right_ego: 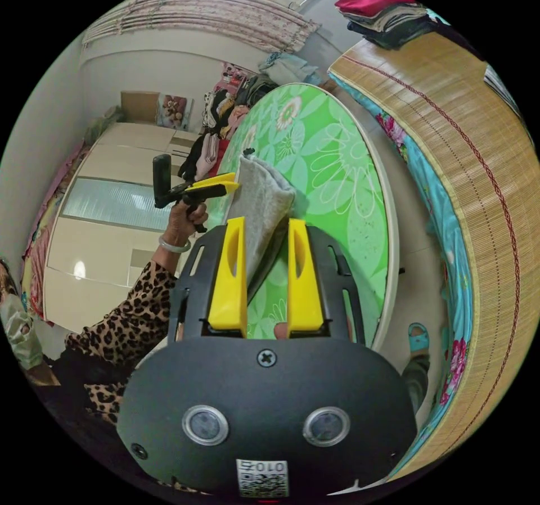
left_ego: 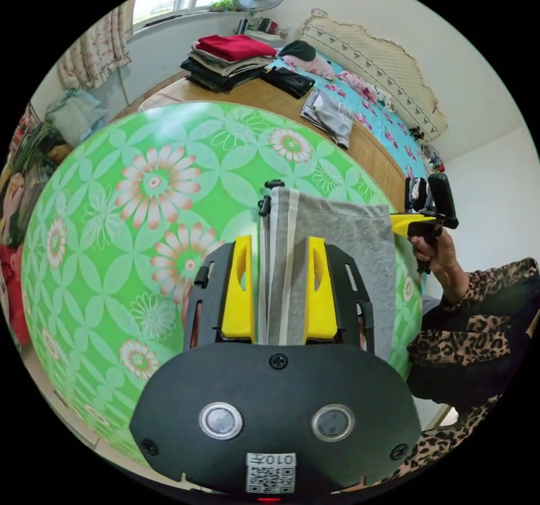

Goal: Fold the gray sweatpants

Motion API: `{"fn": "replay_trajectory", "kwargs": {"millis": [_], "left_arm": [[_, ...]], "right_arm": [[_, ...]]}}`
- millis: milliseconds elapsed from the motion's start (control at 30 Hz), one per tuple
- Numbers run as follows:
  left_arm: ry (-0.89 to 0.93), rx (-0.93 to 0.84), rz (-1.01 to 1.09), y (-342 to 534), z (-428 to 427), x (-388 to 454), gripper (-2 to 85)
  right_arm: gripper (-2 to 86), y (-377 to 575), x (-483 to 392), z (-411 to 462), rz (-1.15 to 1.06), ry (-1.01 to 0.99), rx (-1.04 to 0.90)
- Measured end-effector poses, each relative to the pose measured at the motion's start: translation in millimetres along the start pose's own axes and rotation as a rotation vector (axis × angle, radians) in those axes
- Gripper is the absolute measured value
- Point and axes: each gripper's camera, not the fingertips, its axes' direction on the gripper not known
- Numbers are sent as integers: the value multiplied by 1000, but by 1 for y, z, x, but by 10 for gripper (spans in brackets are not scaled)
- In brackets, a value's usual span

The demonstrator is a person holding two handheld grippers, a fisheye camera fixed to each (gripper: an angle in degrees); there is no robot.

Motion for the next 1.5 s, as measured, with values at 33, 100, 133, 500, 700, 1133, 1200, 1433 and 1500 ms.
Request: {"fn": "replay_trajectory", "kwargs": {"millis": [33, 100, 133, 500, 700, 1133, 1200, 1433, 1500], "left_arm": [[15, 4, 8, -6, 0, 0, 108], [31, 15, 6, -15, -2, -2, 103], [27, 19, -1, -19, -3, -2, 98], [231, 131, -125, 15, -61, -19, 67], [373, 385, -86, 93, -153, -5, 63], [244, 782, -113, 447, -358, 83, 57], [223, 819, -154, 501, -363, 94, 54], [269, 772, -632, 723, -299, 101, 26], [338, 824, -733, 770, -280, 111, 14]], "right_arm": [[100, 2, -1, 1, 1, -5, 11], [93, 4, -1, 2, 8, -25, 22], [86, 5, -2, 3, 14, -29, 29], [58, 32, -36, 1, -81, -216, 28], [58, 70, -134, -5, -314, -241, 33], [58, 229, -416, 104, -866, -197, -286], [59, 254, -442, 130, -917, -188, -350], [63, 352, -489, 293, -1050, 57, -710], [69, 376, -485, 338, -1039, 214, -856]]}}
